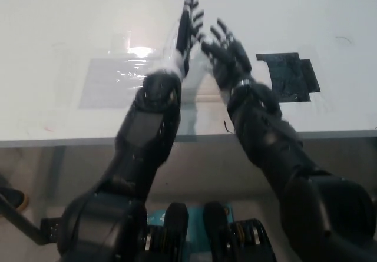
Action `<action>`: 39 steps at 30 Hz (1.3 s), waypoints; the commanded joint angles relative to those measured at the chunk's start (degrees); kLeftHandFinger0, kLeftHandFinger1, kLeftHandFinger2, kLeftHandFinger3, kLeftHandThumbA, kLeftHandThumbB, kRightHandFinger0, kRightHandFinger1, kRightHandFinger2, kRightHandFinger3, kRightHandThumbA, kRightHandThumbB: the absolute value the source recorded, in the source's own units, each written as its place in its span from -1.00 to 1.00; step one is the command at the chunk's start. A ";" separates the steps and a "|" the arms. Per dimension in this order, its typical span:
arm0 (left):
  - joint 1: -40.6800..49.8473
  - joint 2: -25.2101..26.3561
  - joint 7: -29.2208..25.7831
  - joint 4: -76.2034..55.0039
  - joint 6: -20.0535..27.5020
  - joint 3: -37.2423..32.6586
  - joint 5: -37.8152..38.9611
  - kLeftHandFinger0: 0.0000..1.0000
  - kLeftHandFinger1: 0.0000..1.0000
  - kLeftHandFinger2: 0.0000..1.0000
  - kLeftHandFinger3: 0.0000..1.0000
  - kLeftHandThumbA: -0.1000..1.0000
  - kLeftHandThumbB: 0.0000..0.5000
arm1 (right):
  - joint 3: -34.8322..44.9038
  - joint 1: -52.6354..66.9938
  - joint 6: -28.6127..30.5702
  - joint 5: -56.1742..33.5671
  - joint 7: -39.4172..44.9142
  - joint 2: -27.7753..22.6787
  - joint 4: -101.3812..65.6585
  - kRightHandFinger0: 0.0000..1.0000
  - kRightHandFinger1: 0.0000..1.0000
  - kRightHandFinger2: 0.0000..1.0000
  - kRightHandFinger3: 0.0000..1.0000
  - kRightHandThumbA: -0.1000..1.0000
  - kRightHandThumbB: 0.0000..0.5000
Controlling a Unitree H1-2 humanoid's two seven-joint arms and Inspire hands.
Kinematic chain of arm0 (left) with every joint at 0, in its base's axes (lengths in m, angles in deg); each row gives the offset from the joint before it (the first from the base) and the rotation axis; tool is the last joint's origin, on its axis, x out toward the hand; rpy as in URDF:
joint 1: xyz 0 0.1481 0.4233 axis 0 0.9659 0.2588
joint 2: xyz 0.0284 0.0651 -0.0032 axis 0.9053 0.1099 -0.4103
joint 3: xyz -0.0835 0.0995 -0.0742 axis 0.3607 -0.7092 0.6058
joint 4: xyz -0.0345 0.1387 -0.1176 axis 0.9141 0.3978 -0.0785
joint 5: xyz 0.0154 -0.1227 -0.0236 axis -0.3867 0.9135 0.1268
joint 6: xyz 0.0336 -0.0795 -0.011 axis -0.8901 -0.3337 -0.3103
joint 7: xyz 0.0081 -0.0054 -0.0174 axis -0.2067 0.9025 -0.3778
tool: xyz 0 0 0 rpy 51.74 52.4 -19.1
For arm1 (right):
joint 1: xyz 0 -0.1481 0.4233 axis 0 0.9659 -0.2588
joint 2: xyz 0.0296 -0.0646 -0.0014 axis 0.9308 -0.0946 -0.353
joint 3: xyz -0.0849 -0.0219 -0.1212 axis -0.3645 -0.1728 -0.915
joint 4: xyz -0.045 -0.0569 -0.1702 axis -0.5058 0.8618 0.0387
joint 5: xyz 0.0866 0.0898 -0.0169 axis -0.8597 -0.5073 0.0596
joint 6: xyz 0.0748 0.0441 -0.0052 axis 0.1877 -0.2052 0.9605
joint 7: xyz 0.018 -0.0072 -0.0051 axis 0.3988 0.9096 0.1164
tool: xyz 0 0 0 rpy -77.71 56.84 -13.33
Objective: A stack of napkins is kept in the middle of the table close to the robot and the robot places both its hands sideways on the stack. Then it moves its hands away from each other while pressing down on the napkins to make them smooth
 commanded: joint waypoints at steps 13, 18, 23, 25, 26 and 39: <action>10.69 0.84 2.69 1.91 7.32 -4.20 -1.15 1.00 1.00 1.00 1.00 1.00 0.55 | -4.12 8.91 4.83 2.33 5.75 -2.36 1.75 1.00 1.00 1.00 1.00 1.00 0.28; 11.79 3.03 4.12 1.55 7.85 -4.21 -0.50 1.00 1.00 1.00 1.00 1.00 0.56 | -3.19 8.82 3.98 1.79 5.87 -3.73 1.61 1.00 1.00 1.00 1.00 1.00 0.23; 11.85 4.53 4.92 -0.43 7.87 -3.47 0.23 1.00 1.00 1.00 1.00 1.00 0.61 | -2.16 8.24 4.05 1.07 6.62 -5.27 1.38 1.00 1.00 1.00 1.00 1.00 0.32; 12.16 5.23 5.37 -1.93 7.60 -3.28 0.38 1.00 1.00 1.00 1.00 1.00 0.60 | -1.99 7.87 4.37 1.14 6.61 -5.86 1.20 1.00 1.00 1.00 1.00 1.00 0.31; 12.31 5.65 5.51 -2.55 7.41 -3.34 0.26 1.00 1.00 1.00 1.00 1.00 0.60 | -1.82 7.74 4.47 1.08 6.65 -6.10 1.15 1.00 1.00 1.00 1.00 1.00 0.32; 12.73 10.03 7.11 -6.75 5.21 -2.02 1.08 1.00 1.00 1.00 1.00 1.00 0.51 | 0.38 6.63 4.53 0.10 7.69 -10.22 0.68 1.00 1.00 1.00 1.00 1.00 0.31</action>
